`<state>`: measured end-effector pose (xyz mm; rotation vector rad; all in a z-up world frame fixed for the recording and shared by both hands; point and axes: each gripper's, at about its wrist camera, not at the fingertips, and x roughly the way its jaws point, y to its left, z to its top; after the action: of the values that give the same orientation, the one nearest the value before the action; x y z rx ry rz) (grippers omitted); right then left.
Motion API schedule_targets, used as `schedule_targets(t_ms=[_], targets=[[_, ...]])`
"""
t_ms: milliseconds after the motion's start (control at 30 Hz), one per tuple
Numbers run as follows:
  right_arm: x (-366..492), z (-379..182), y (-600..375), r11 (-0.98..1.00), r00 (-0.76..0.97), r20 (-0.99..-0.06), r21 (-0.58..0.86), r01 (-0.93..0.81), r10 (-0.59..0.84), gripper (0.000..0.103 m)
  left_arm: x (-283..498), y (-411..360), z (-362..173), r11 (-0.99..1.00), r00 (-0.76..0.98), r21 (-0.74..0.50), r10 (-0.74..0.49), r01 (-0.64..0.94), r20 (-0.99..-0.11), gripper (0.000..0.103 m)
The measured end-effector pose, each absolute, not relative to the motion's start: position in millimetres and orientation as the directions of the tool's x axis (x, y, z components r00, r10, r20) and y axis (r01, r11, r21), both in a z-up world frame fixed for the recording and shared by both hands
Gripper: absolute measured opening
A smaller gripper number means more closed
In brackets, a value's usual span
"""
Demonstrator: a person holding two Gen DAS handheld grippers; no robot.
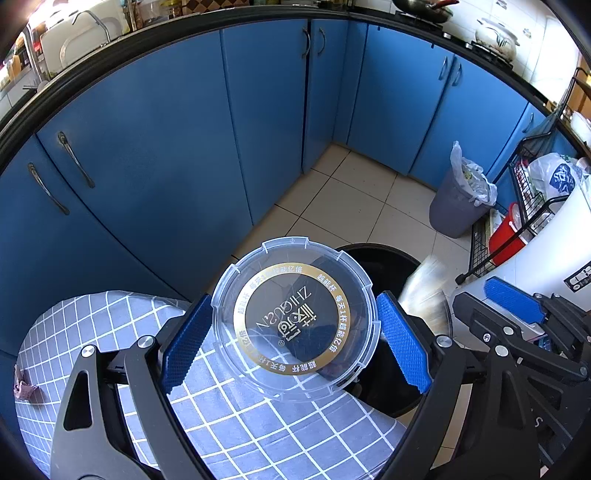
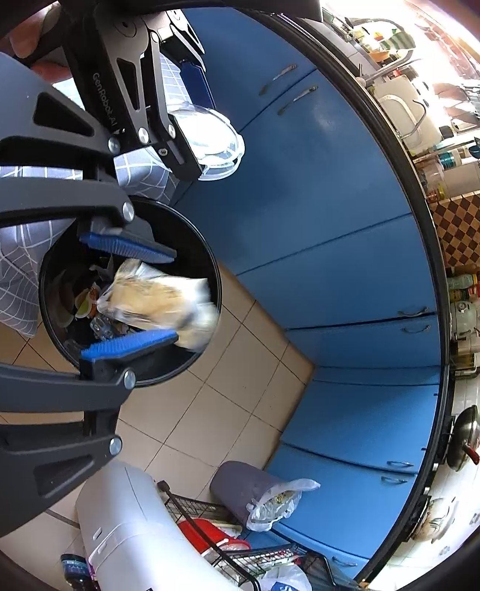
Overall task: Collect trash
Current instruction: 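Hold the clear lid over the bin and open the left tool to drop it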
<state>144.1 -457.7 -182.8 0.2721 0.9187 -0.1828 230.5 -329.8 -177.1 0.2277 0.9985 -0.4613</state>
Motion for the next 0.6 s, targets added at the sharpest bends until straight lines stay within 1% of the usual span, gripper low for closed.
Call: schedule_targets(t_ms=[33, 67, 100, 600], targets=[[143, -182, -459, 0.949, 0.597, -0.801, 0.150, 0.276, -0.047, 0.049, 230, -329, -178, 0.881, 0.456, -0.024, -0.268, 0.472, -0.849, 0.088], [141, -181, -461, 0.947, 0.601, -0.797, 0.145, 0.286, -0.060, 0.054, 231, -330, -178, 0.881, 0.455, -0.026, -0.269, 0.473, -0.849, 0.088], [140, -181, -462, 0.946, 0.602, -0.795, 0.140, 0.293, -0.069, 0.056, 230, -329, -178, 0.880, 0.454, -0.026, -0.270, 0.475, -0.849, 0.088], [125, -173, -474, 0.934, 0.597, -0.792, 0.104, 0.341, -0.129, 0.056, 218, -343, -171, 0.862, 0.453, -0.029, -0.295, 0.507, -0.841, 0.088]])
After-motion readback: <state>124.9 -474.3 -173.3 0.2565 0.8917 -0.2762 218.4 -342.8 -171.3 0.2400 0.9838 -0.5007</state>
